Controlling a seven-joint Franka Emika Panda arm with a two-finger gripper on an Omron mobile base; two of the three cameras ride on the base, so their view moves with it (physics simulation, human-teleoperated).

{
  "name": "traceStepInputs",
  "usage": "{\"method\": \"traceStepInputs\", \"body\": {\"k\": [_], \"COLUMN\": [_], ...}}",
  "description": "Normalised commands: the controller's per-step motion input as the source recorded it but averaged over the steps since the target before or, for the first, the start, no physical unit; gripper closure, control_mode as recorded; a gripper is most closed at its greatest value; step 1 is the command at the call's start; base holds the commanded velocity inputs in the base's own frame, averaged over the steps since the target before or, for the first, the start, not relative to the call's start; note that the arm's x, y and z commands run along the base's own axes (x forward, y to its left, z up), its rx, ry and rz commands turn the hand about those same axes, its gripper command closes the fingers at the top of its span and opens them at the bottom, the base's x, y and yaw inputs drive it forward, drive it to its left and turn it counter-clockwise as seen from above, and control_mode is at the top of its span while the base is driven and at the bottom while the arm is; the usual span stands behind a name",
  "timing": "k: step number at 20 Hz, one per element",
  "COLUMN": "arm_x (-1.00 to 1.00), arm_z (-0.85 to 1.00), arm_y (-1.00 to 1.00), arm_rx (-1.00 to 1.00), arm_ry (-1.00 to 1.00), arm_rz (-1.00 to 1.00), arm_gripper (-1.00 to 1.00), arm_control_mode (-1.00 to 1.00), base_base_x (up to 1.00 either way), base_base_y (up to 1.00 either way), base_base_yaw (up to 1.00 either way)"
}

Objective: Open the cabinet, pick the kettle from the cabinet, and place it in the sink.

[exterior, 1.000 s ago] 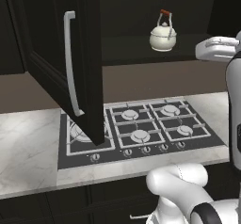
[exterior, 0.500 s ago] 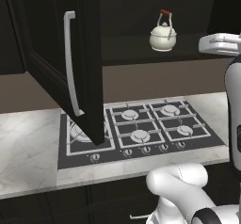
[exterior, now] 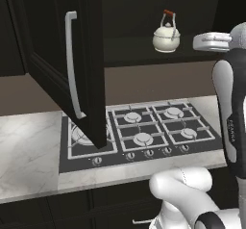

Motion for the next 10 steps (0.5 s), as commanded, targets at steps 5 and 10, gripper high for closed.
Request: {"method": "traceStepInputs", "body": {"k": [5, 10], "arm_x": [0.31, 0.32], "arm_z": [0.22, 0.01], "arm_y": [-0.05, -0.03], "arm_rx": [-0.05, -0.02], "arm_ry": [0.15, 0.02], "arm_rz": [0.00, 0.07], "arm_gripper": [-1.00, -1.00], "arm_control_mode": [-1.00, -1.00], "base_base_x": [0.00, 0.00], "base_base_y": [0.00, 0.00], "base_base_yaw": [0.00, 0.00]}}
